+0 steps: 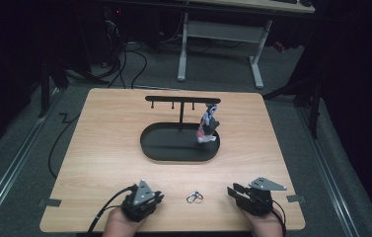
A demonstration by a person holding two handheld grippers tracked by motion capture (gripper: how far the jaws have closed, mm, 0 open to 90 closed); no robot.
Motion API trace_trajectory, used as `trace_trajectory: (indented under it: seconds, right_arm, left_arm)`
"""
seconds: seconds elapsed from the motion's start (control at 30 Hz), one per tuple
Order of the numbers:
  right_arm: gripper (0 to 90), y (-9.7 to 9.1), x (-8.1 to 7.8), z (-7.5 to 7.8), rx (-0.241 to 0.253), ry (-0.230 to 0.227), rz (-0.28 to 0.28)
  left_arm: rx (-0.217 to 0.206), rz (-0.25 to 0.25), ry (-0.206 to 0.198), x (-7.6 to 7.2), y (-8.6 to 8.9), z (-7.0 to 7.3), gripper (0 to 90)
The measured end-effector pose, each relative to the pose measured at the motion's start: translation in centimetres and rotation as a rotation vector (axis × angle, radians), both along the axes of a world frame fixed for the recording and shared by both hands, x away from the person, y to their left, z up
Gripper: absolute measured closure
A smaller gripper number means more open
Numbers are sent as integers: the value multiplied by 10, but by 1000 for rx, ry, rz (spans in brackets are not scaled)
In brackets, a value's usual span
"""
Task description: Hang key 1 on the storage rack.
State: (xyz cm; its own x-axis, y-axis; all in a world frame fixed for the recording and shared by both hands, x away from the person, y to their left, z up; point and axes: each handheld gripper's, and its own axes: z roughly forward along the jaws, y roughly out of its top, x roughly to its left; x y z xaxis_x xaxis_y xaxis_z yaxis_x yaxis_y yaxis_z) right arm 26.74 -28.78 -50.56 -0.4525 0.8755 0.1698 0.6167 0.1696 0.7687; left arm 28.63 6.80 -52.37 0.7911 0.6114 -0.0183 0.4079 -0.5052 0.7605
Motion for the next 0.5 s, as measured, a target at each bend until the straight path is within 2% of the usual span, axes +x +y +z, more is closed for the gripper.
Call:
trace_trajectory:
  seconds: [0.03,0.07,0.1,0.13,0.2,0.23,0.33,0.4,0.43,0.47,0.5]
  right_arm:
    - [690,-5,-1,-3,2,3,5]
    - [690,-5,-1,-3,2,3,5]
    - [689,-6,-1,-3,13,13,0]
    - [687,-10,1,-1,46,7,-5]
    - [686,-10,0,-1,51,5,-6]
    - [681,-11,-1,0,52,-1,1]
    - [676,-10,-1,1,48,0,11]
    - [673,-10,-1,1,50,-1,8]
    - [673,-10,-1,1,50,-1,8]
    - [666,-11,0,1,52,-2,1]
    - [665,-12,0,0,52,-5,-1]
  left_arm:
    - [6,-15,22,3,-18,-4,850]
    - [6,-15,22,3,-18,-4,854]
    - [10,-27,25,3,-31,-6,854]
    - [9,-41,26,3,-42,-6,863]
    - [15,-64,30,3,-56,-5,863]
    - [31,-93,25,3,-71,-4,863]
    - [46,-124,17,5,-91,-3,861]
    - [42,-136,18,8,-104,-3,860]
    - [42,-136,18,8,-104,-3,859]
    - [35,-148,17,13,-116,-4,857]
    - [34,-150,15,14,-120,-4,855]
